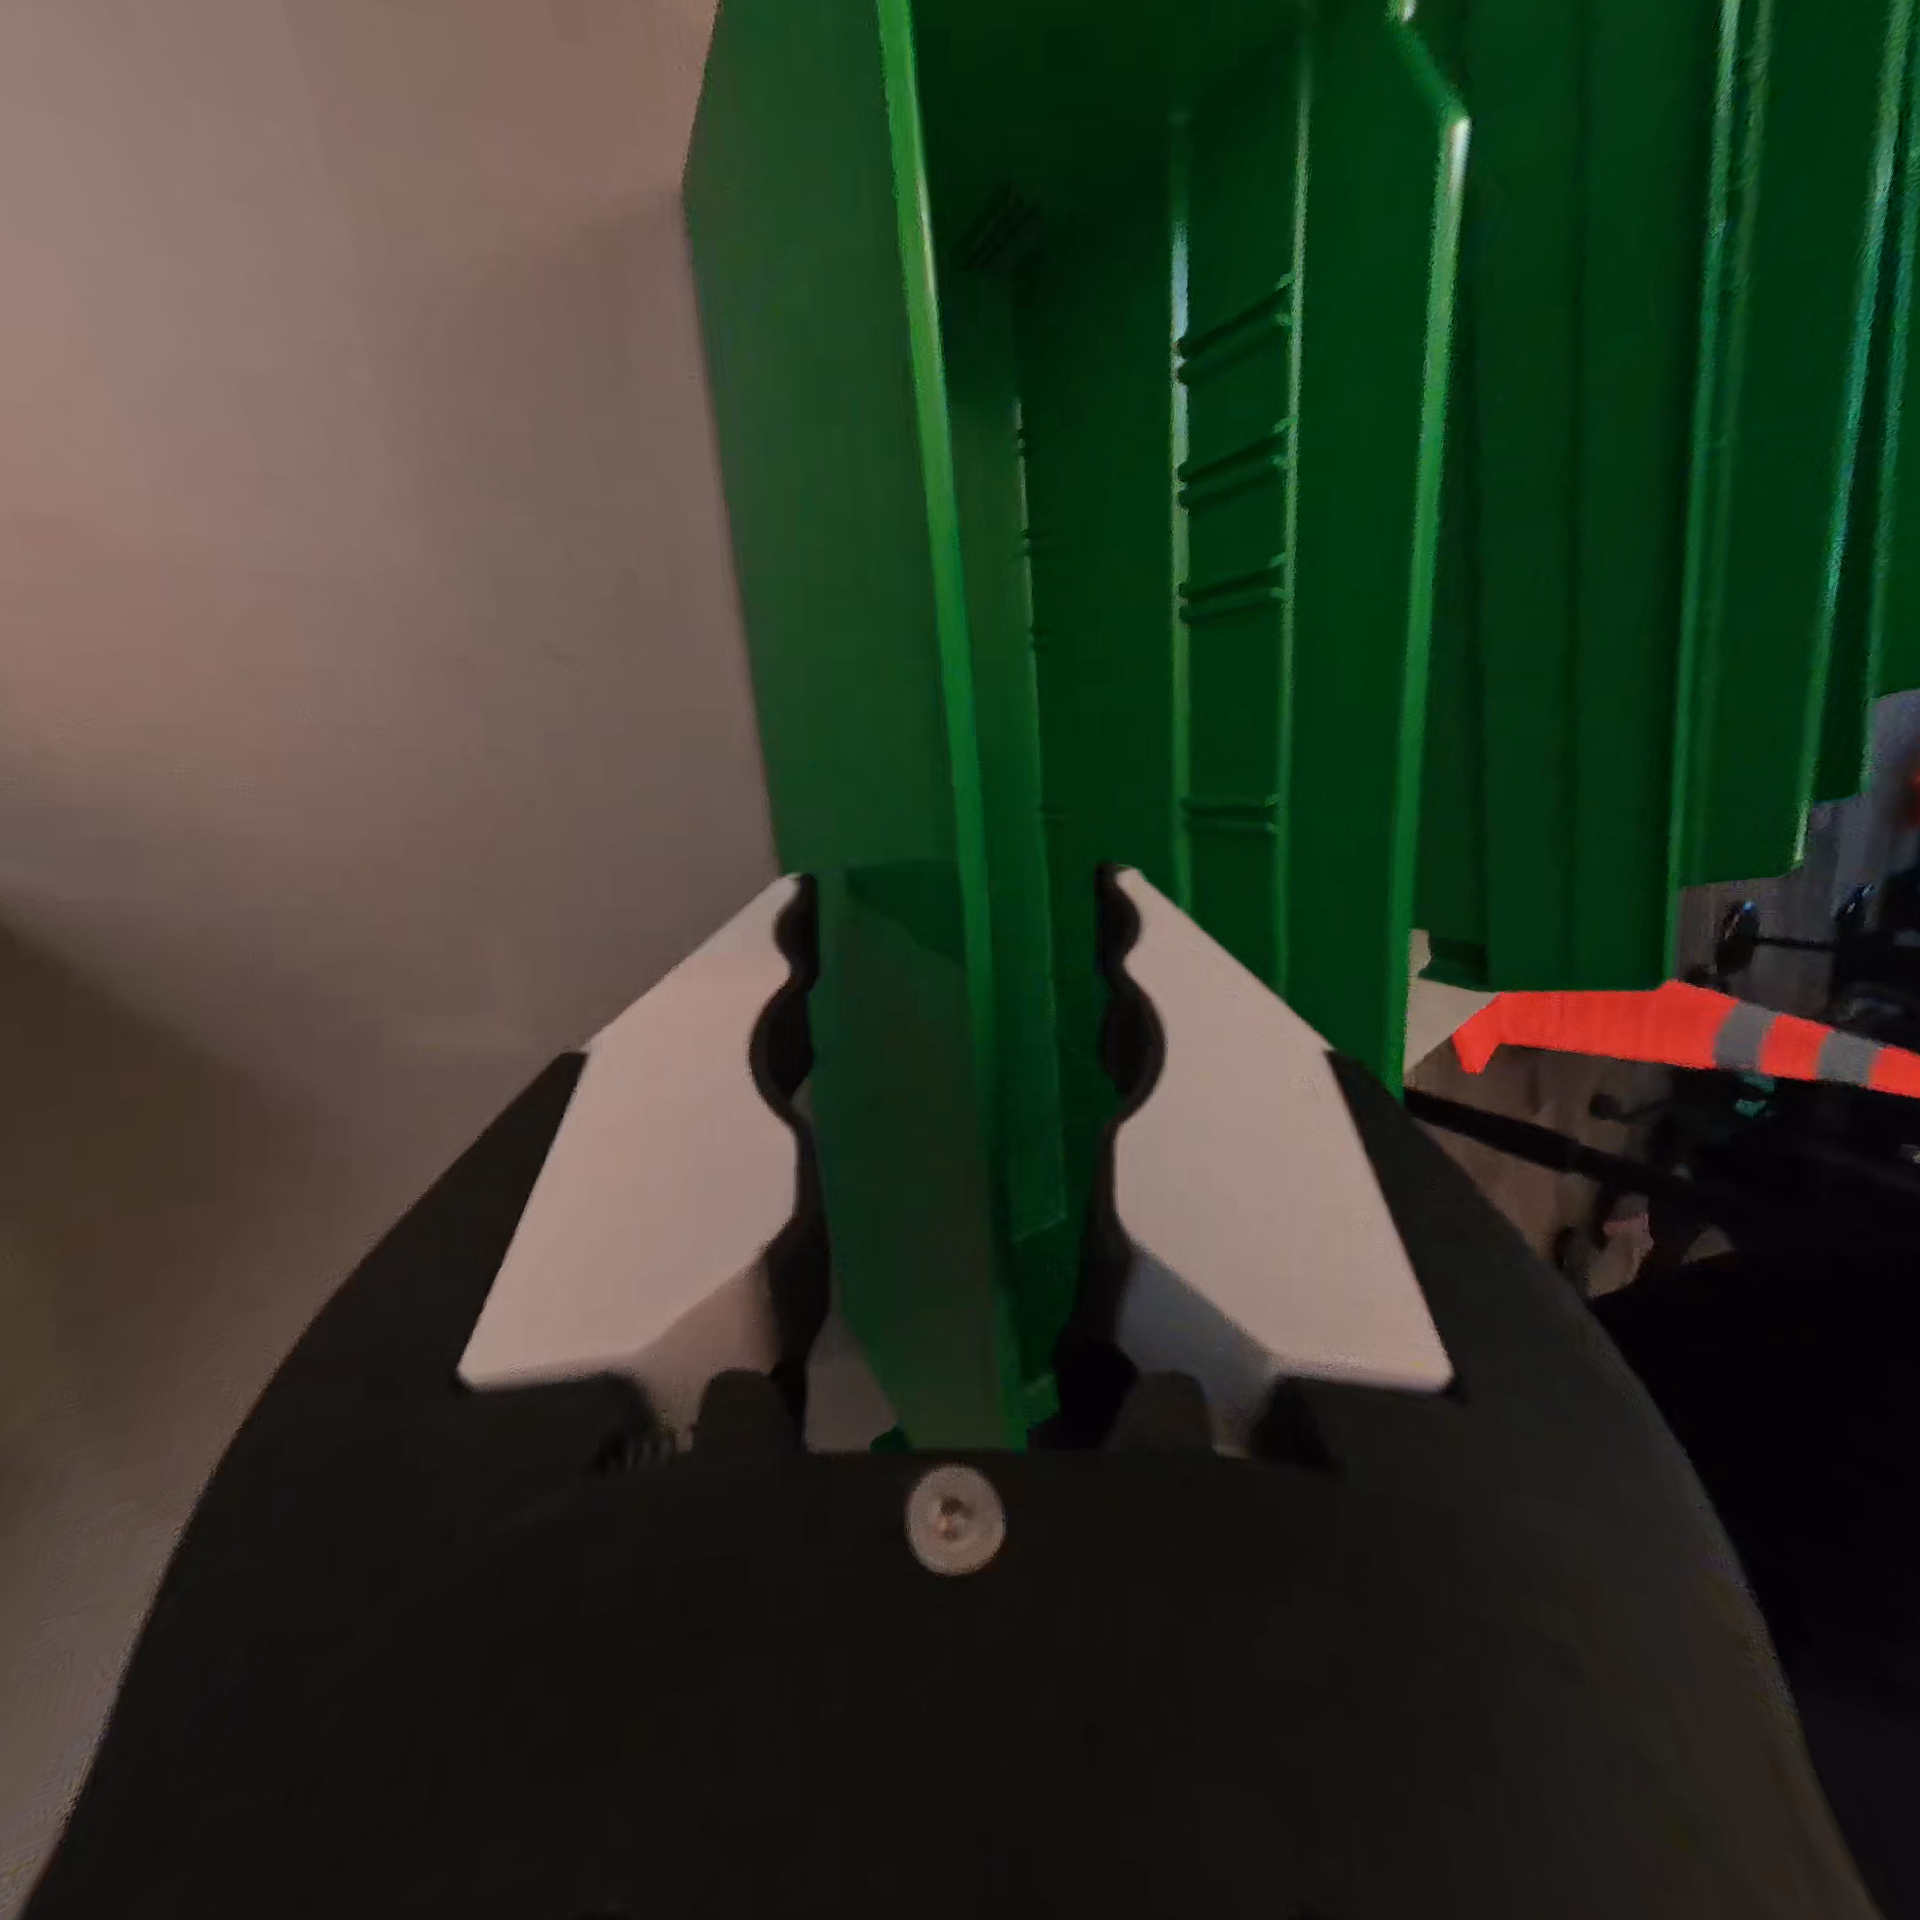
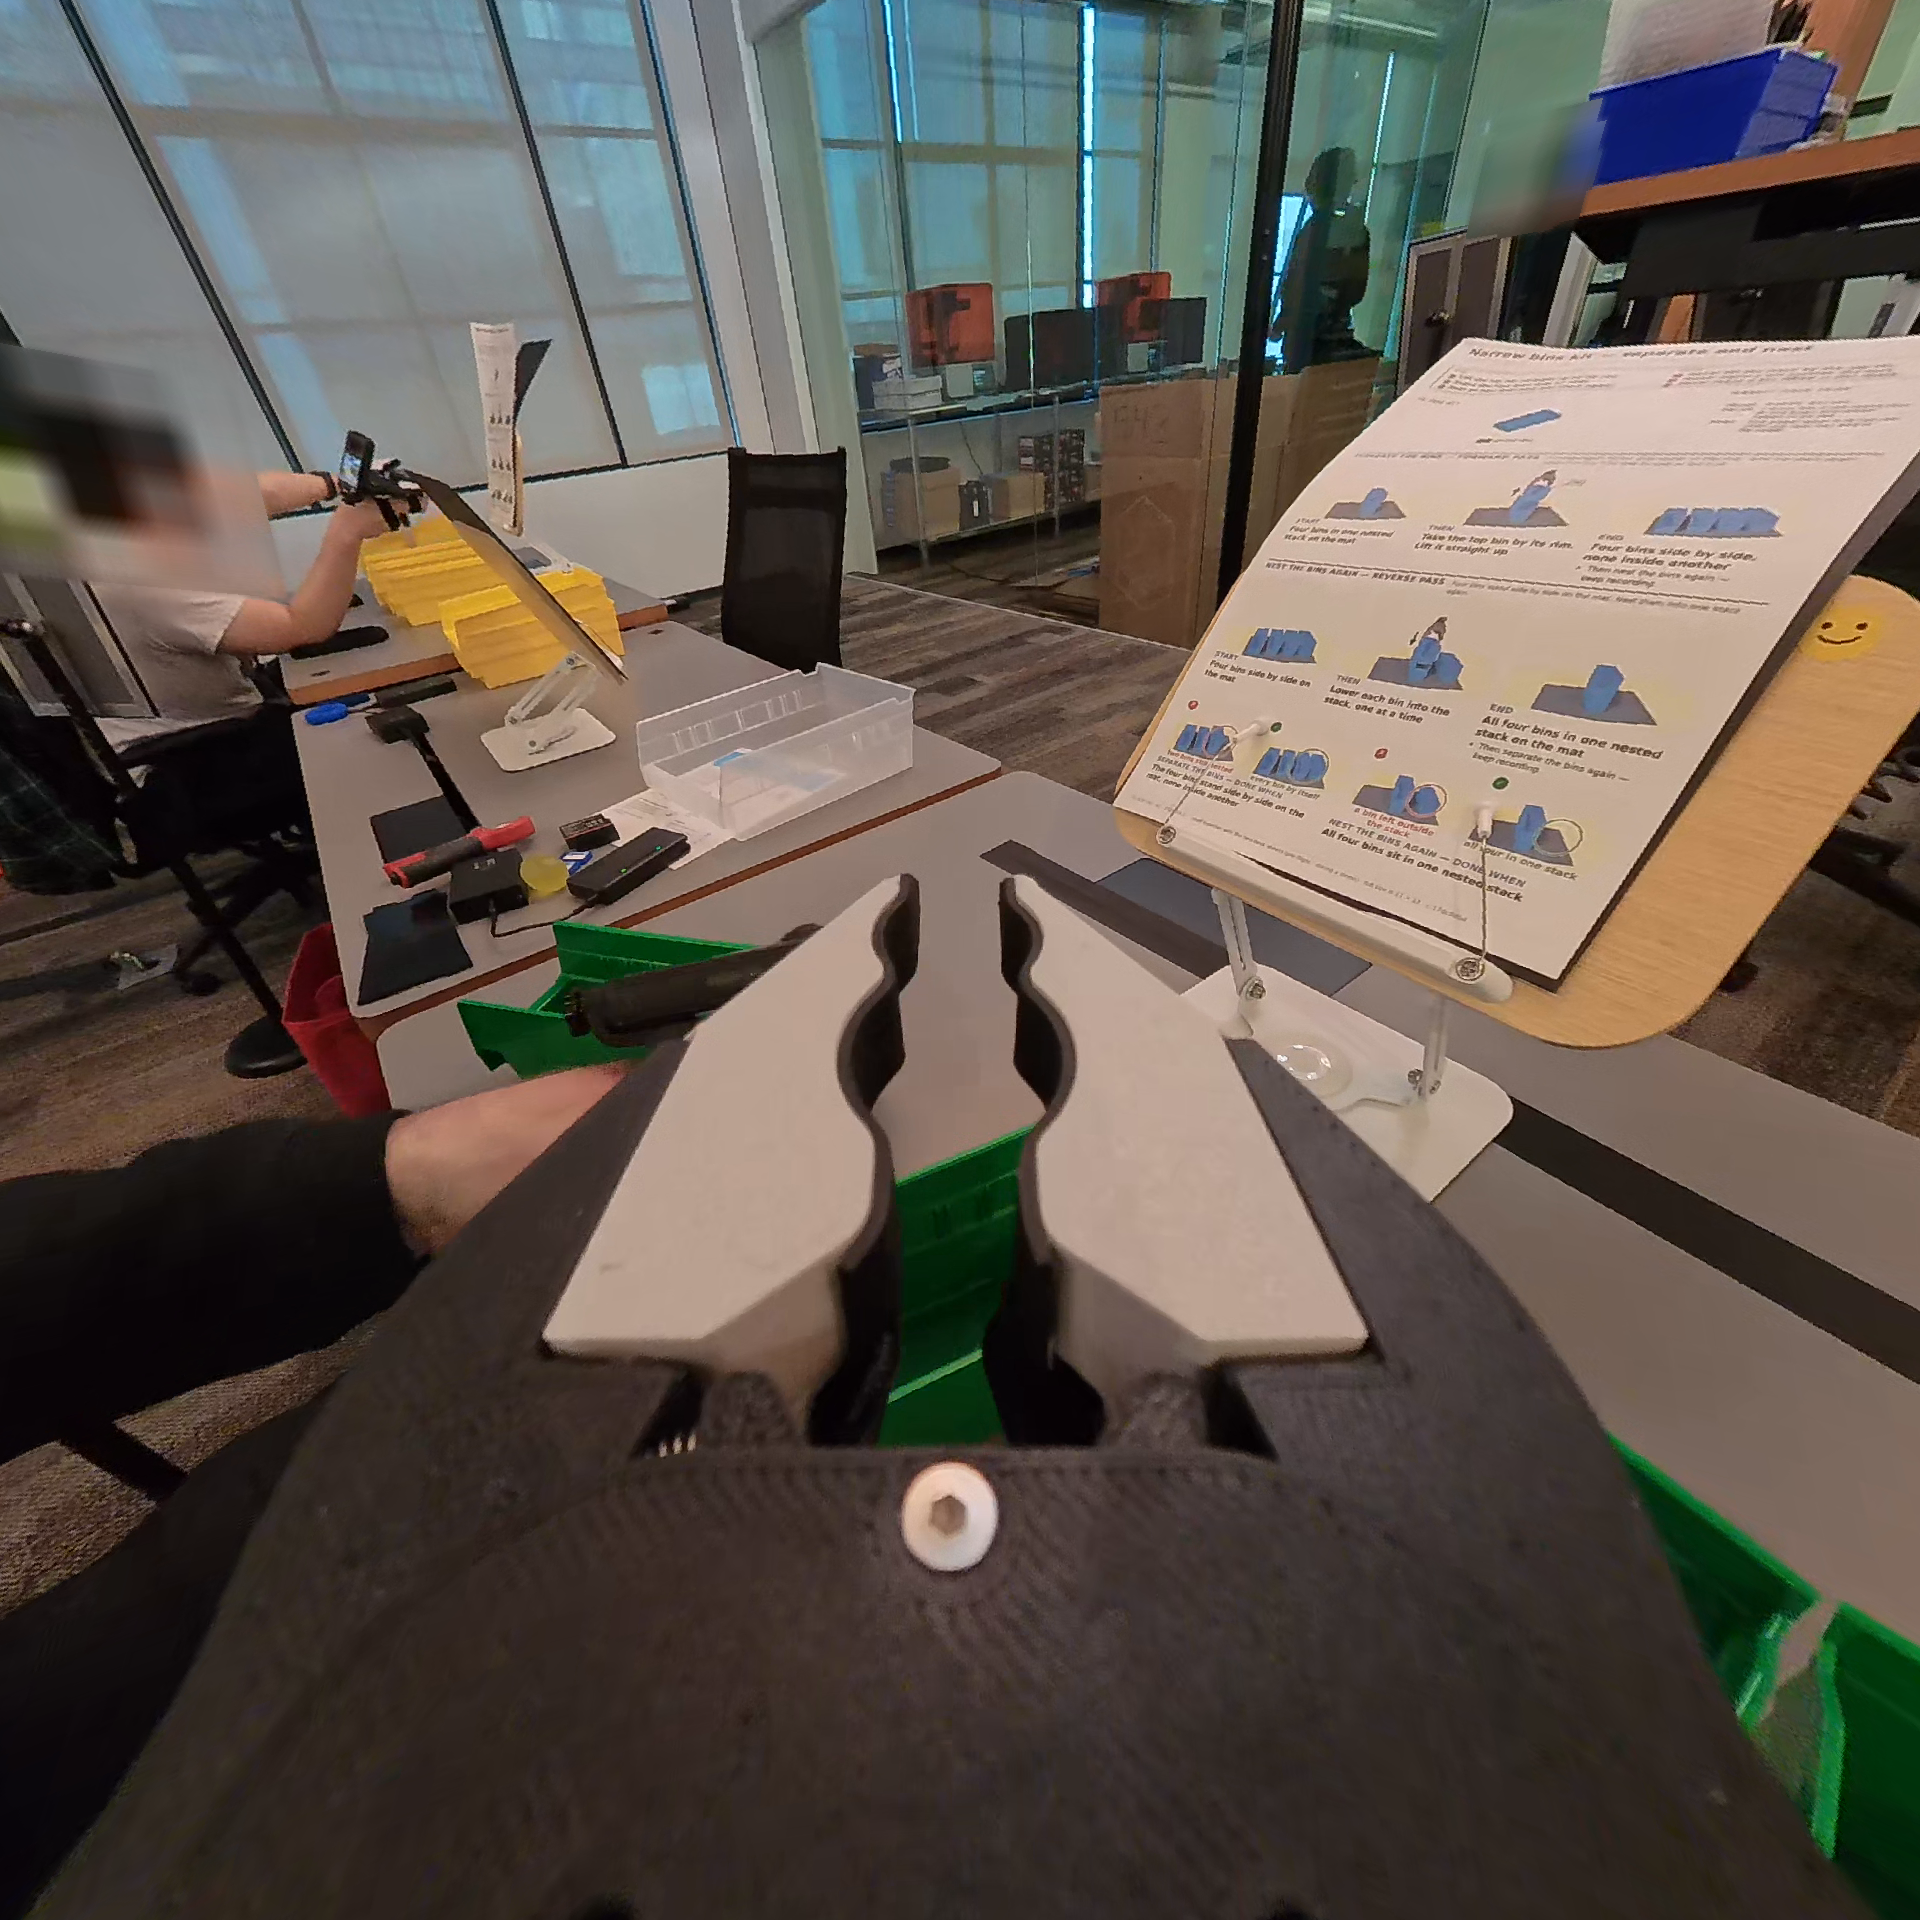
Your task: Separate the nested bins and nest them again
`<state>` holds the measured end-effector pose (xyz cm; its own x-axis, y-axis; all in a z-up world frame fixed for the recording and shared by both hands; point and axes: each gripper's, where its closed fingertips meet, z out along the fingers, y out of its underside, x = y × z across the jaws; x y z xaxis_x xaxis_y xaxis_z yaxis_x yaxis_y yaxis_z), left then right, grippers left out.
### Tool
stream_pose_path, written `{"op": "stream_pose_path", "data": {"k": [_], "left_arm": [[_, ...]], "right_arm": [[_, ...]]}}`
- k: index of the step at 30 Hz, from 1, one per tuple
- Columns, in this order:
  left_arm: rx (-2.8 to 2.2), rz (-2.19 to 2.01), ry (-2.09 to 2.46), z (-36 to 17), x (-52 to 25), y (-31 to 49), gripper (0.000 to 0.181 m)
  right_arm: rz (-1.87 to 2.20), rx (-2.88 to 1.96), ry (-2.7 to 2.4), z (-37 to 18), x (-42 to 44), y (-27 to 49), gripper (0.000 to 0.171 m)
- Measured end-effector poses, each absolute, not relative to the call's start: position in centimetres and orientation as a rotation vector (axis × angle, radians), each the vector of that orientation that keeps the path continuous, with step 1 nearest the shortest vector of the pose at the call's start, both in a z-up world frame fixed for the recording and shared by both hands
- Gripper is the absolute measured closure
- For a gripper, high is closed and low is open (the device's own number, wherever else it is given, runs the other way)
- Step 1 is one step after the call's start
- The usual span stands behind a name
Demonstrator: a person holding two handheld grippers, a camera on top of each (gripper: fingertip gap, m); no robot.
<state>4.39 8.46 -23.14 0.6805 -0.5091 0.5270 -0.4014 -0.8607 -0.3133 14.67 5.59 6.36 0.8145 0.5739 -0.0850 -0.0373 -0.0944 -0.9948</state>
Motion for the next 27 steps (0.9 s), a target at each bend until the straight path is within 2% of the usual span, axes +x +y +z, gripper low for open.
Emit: {"op": "stream_pose_path", "data": {"k": [1,5,11,16,20,22,25,27], "left_arm": [[-2.688,-0.943,0.73,-22.6,4.5,8.5,0.12],[-2.507,-0.886,0.889,-18.9,3.5,8.5,0.117],[-2.331,-0.456,0.937,-13.3,-6.9,16.0,0.111],[-2.529,-0.316,0.921,-17.2,-17.4,20.4,0.11],[-2.67,-0.171,1.06,-21.7,-22.4,20.0,0.106],[-2.665,-0.044,1.101,-23.1,-24.1,20.4,0.113],[-2.651,0.045,1.068,-22.8,-25.0,21.0,0.159],[-2.675,-0.003,1.078,-22.8,-24.3,20.3,0.166]], "right_arm": [[0.542,-1.593,-0.435,6.4,14.7,5.5,0.157],[0.541,-1.585,-0.436,6.7,14.8,5.3,0.157],[0.554,-1.571,-0.438,7.0,14.7,5.1,0.158],[0.552,-1.582,-0.465,6.7,13.6,5.2,0.158],[0.546,-1.588,-0.48,6.5,13.1,5.3,0.159],[0.548,-1.594,-0.488,6.2,12.8,5.5,0.159],[0.557,-1.602,-0.498,5.8,12.2,5.8,0.159],[0.559,-1.607,-0.503,5.5,12.0,5.9,0.159]]}}
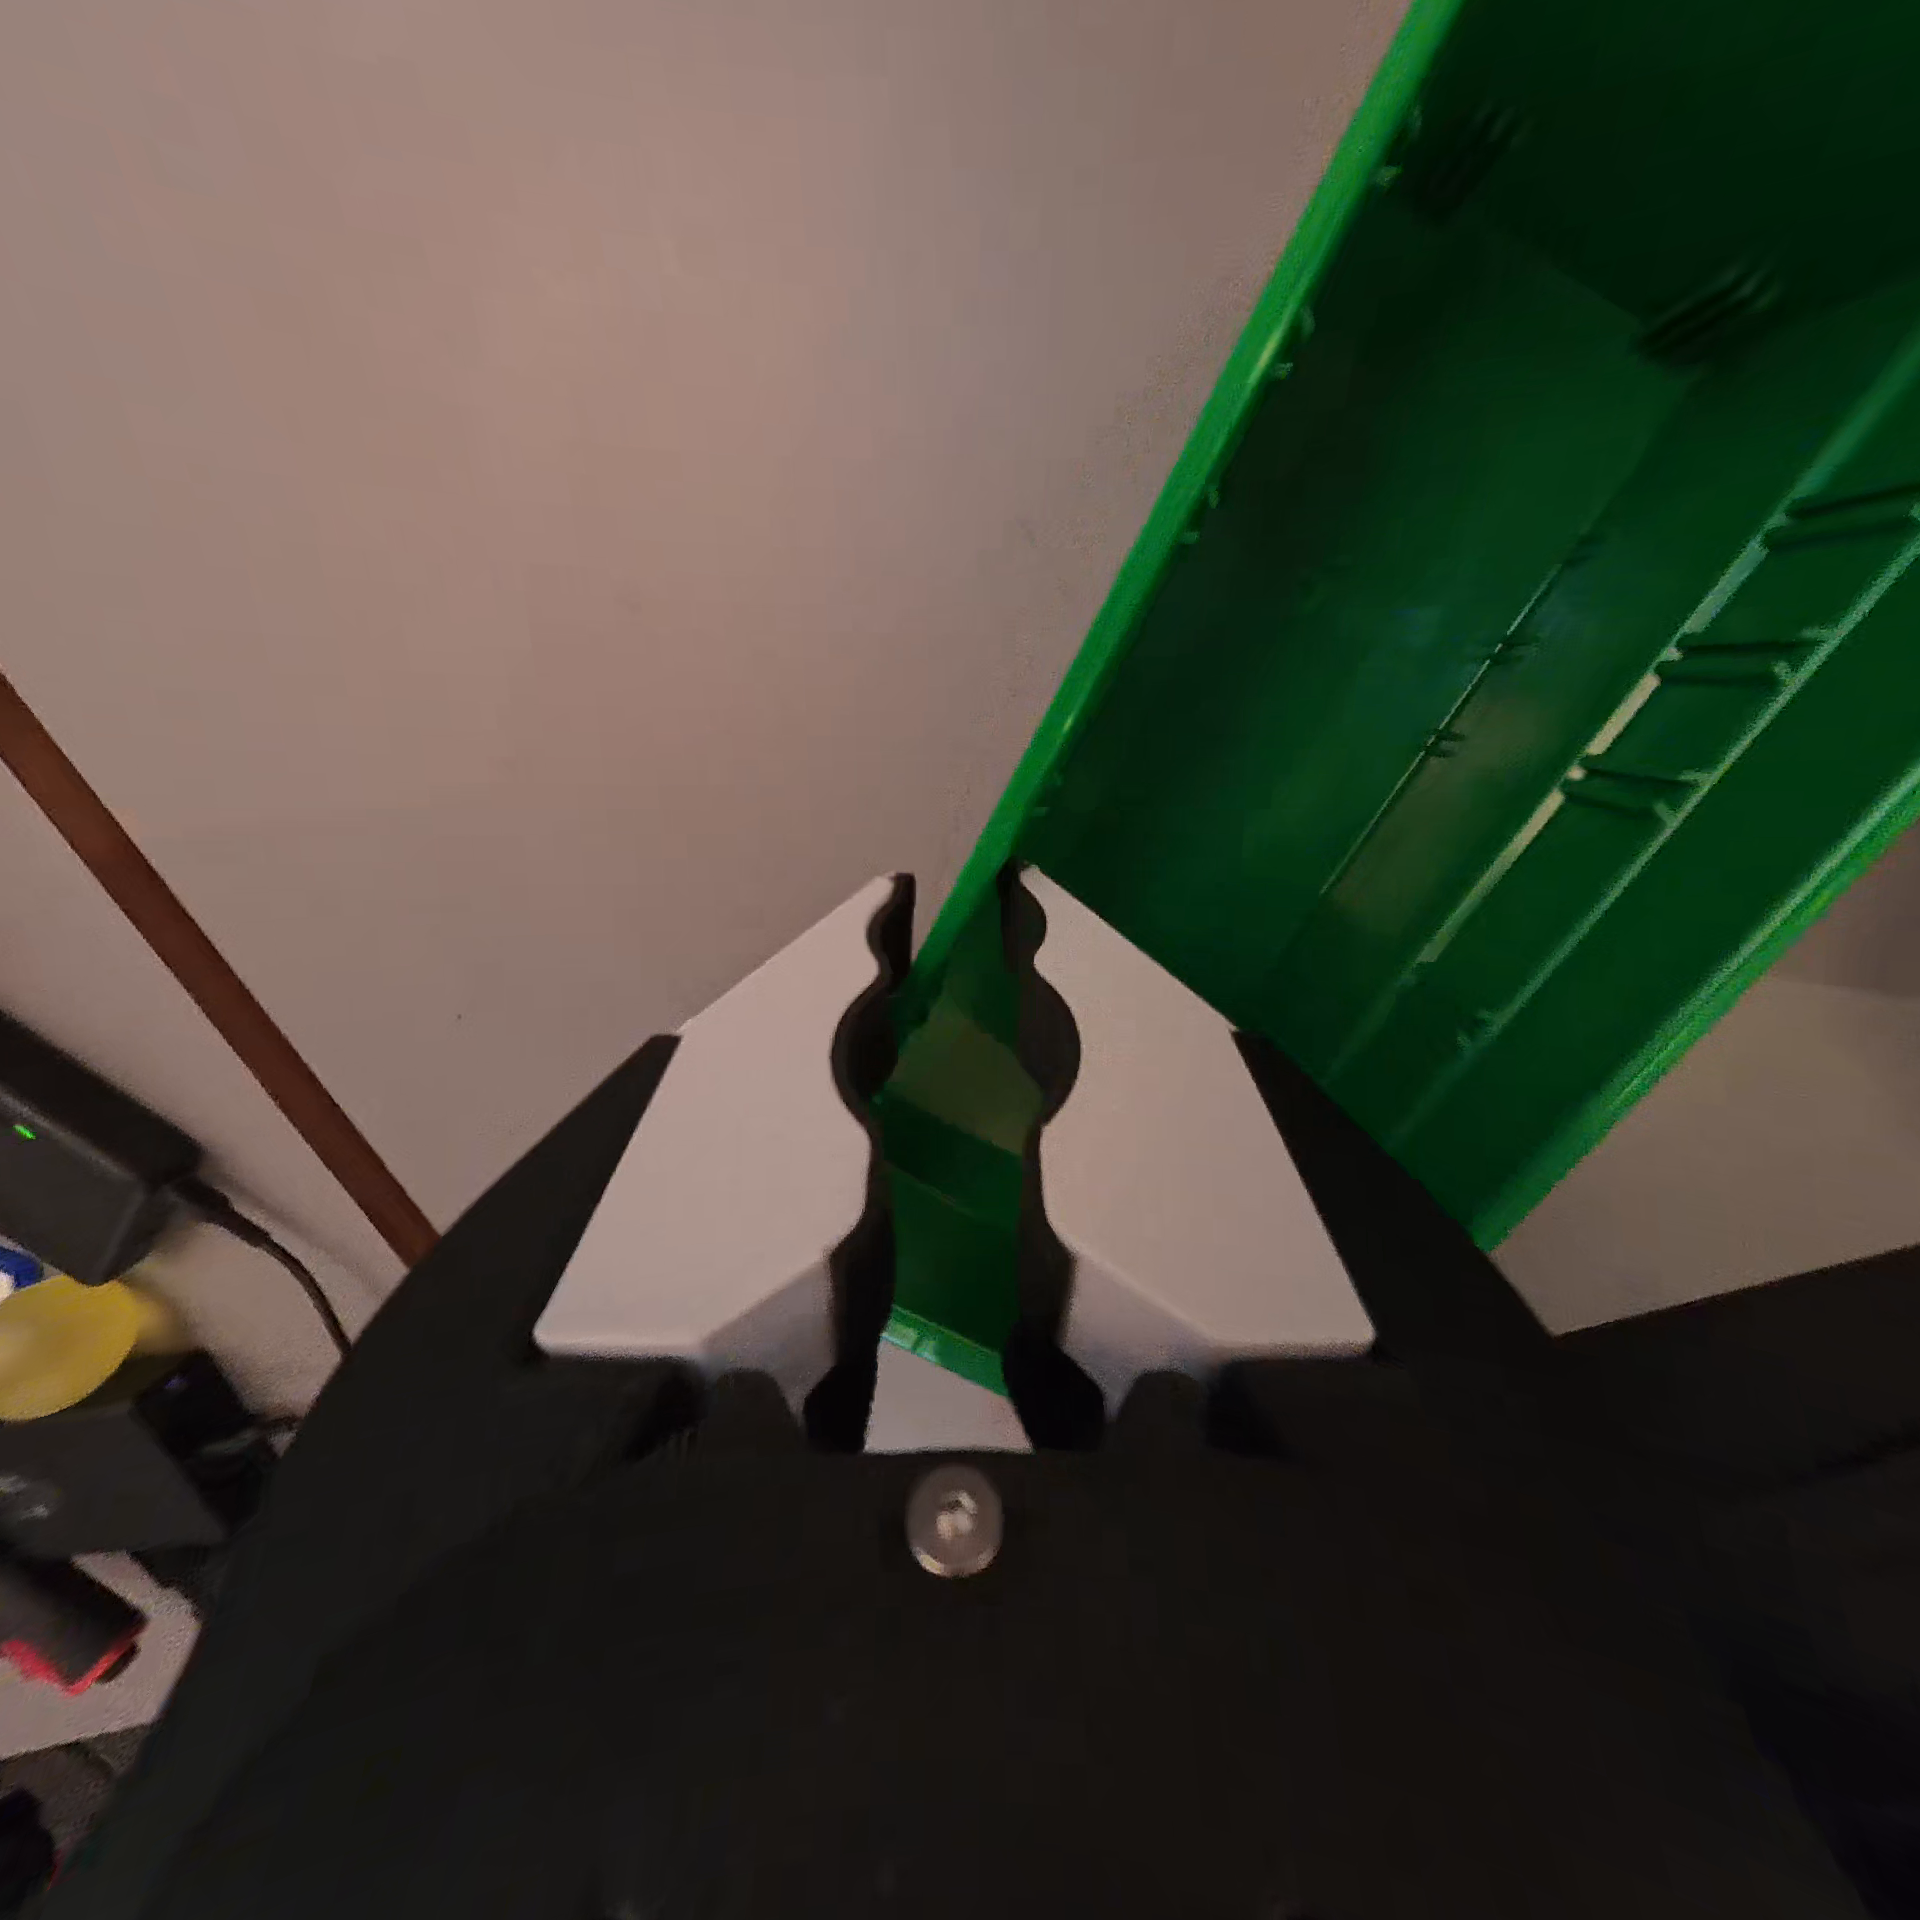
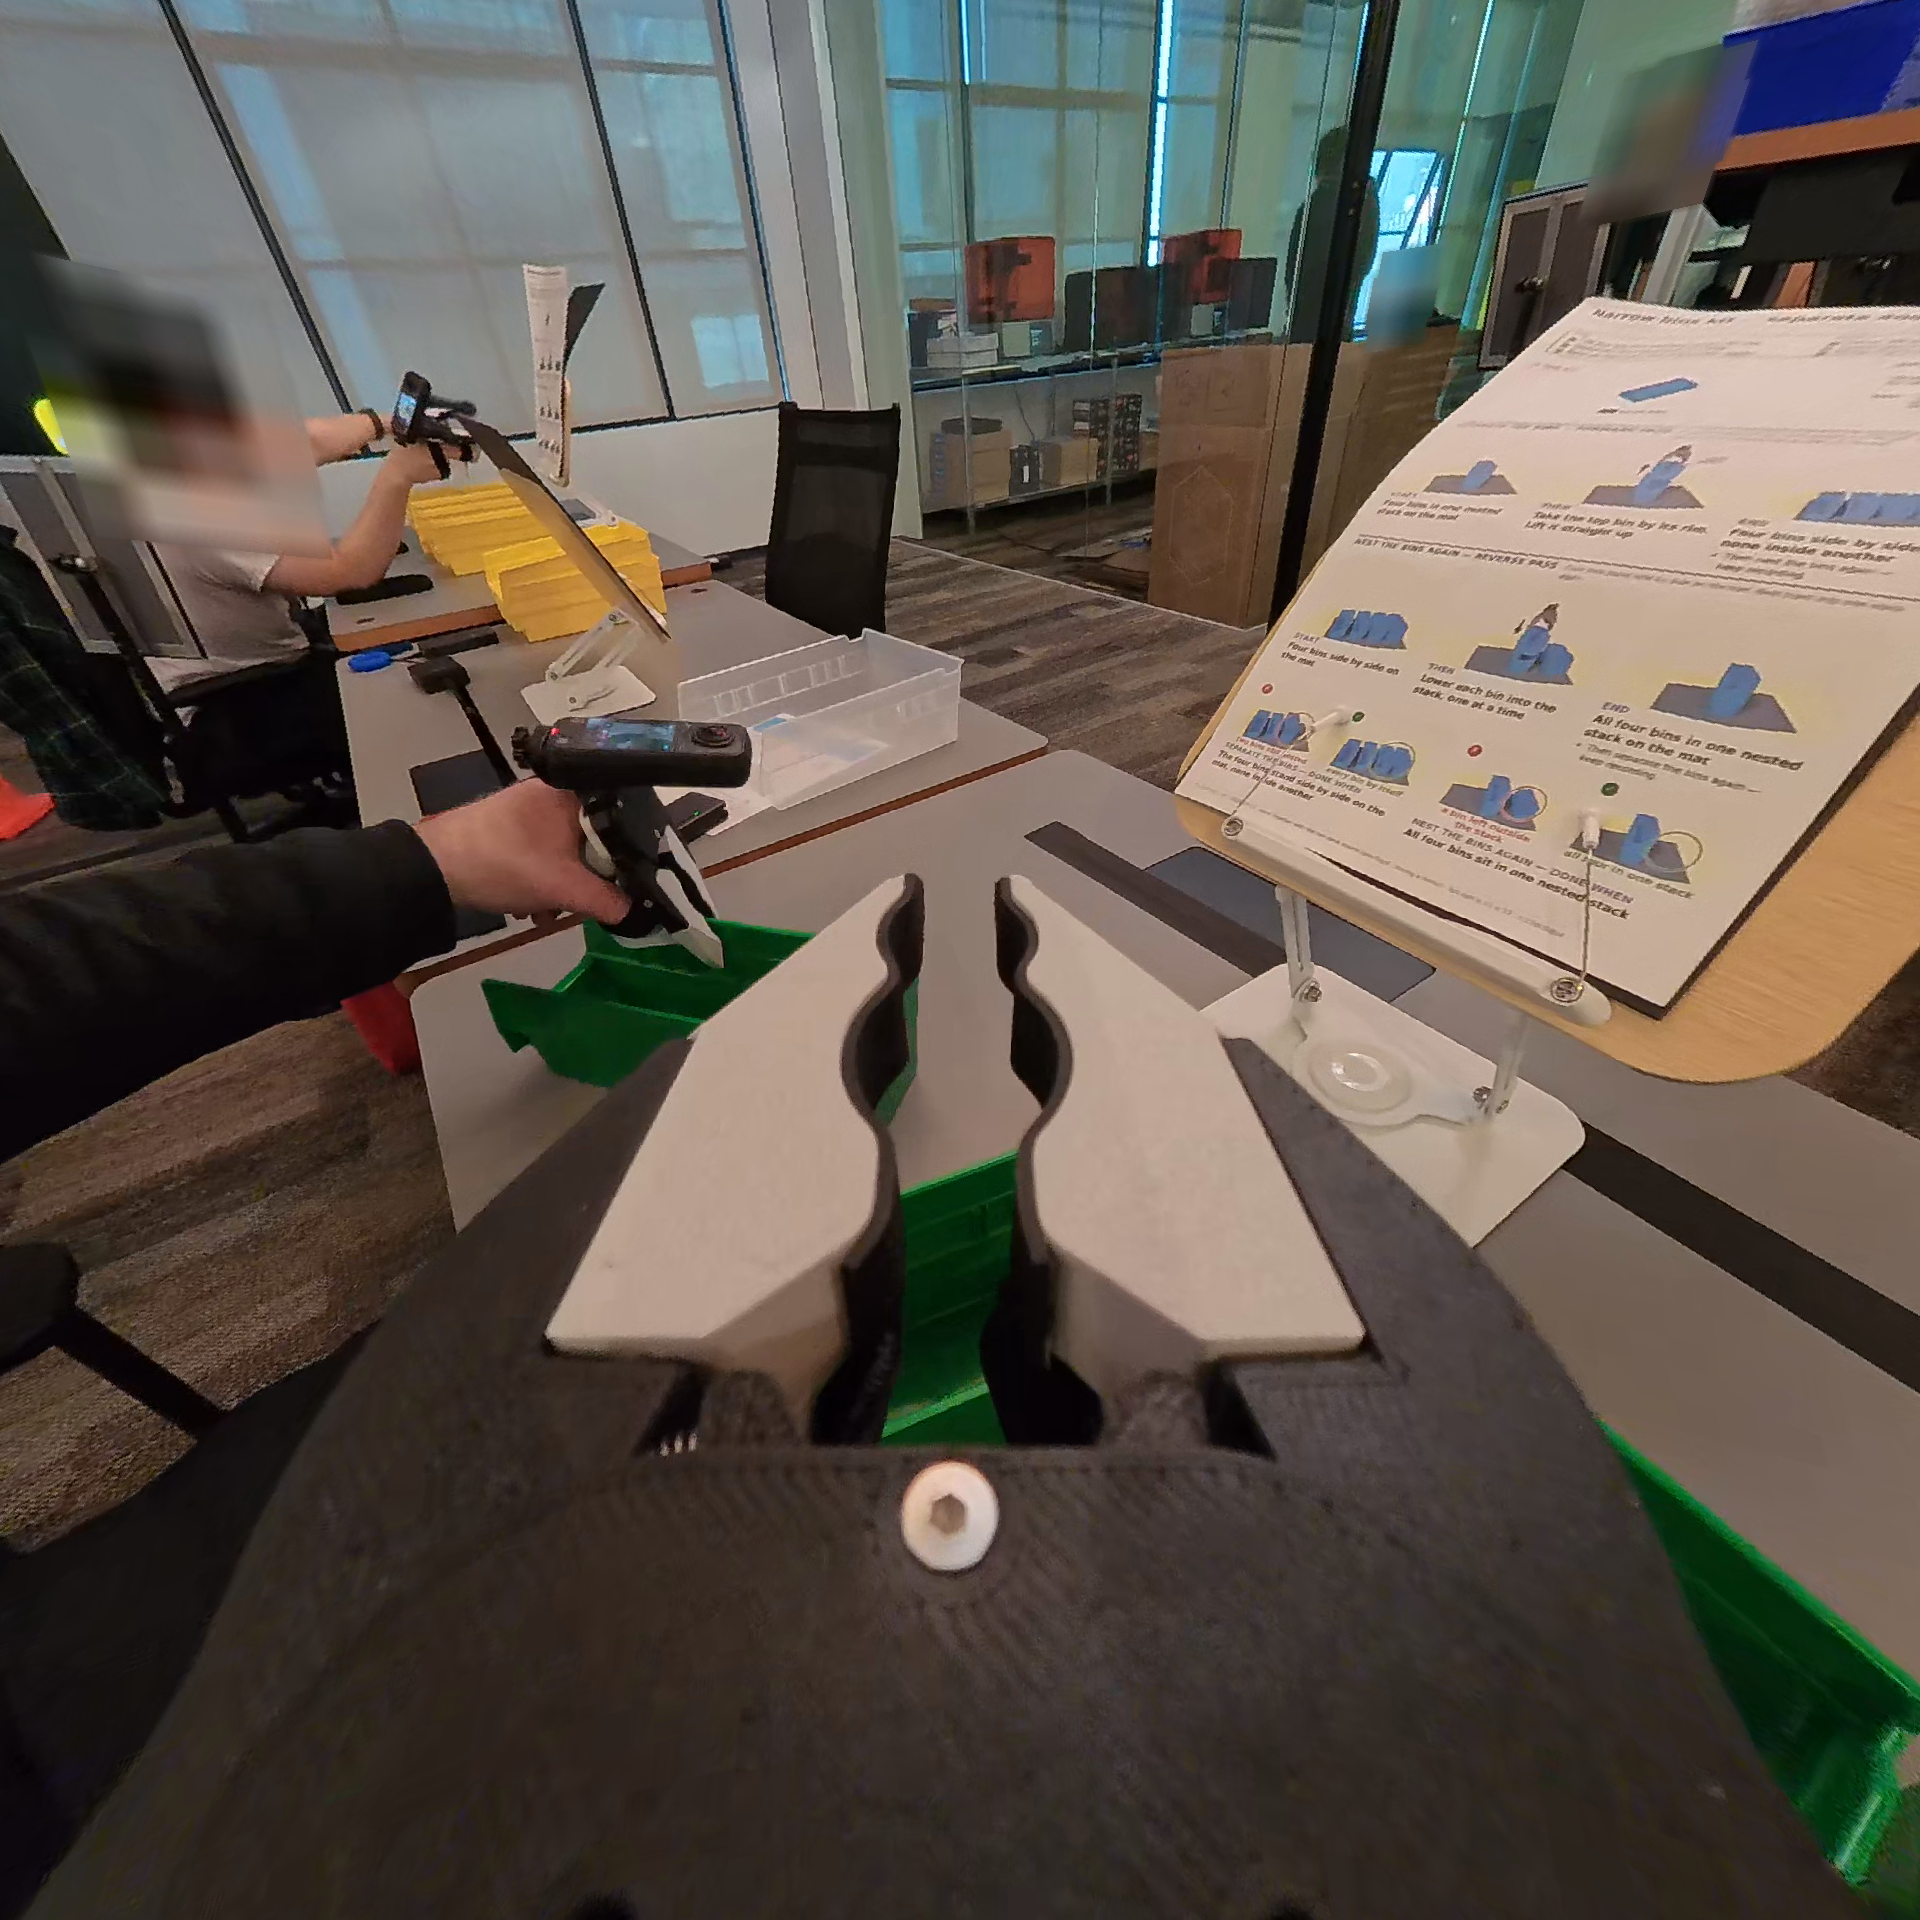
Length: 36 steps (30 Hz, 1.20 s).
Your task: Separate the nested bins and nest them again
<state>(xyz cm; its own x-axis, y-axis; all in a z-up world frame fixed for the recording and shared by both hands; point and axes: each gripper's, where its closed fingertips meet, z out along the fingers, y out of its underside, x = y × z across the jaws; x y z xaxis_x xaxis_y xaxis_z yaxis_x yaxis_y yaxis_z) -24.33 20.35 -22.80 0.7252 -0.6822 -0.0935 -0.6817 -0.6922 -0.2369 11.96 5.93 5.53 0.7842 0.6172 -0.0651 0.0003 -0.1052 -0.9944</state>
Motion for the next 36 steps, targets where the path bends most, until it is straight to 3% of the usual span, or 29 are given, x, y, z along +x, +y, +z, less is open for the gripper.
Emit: {"op": "stream_pose_path", "data": {"k": [4,8,9,10,12,13,14,19,23,28,36], "left_arm": [[-2.67,-0.018,1.165,-22.3,-23.4,18.9,0.167],[-2.599,-0.016,1.106,-21.0,-23.5,20.4,0.122],[-2.65,-0.108,1.11,-21.6,-23.1,19.7,0.121],[-2.703,-0.171,1.132,-22.5,-22.8,18.8,0.123],[-2.796,-0.127,1.235,-24.3,-23.7,17.1,0.149],[-2.829,-0.077,1.257,-25.0,-24.2,16.7,0.17],[-2.858,-0.094,1.236,-25.3,-24.0,16.2,0.176],[-2.932,-0.354,1.021,-25.4,-20.9,13.7,0.177],[-2.933,-0.513,0.842,-25.2,-18.4,11.8,0.169],[-2.893,-0.707,0.788,-24.6,-15.8,9.8,0.141],[-2.735,-0.762,0.777,-22.0,-15.3,10.8,0.118]], "right_arm": [[0.558,-1.61,-0.514,5.4,11.7,5.9,0.16],[0.565,-1.603,-0.512,5.5,11.9,5.9,0.16],[0.568,-1.602,-0.512,5.5,11.9,5.9,0.16],[0.571,-1.602,-0.513,5.5,11.9,5.9,0.16],[0.574,-1.602,-0.514,5.4,11.9,6.0,0.16],[0.573,-1.602,-0.515,5.4,11.9,6.0,0.16],[0.572,-1.601,-0.514,5.5,12.0,6.0,0.16],[0.578,-1.602,-0.505,5.3,12.4,6.1,0.161],[0.588,-1.605,-0.509,5.1,12.3,6.3,0.162],[0.588,-1.609,-0.51,4.9,12.3,6.3,0.162],[0.545,-1.634,-0.452,5.2,14.2,6.4,0.153]]}}
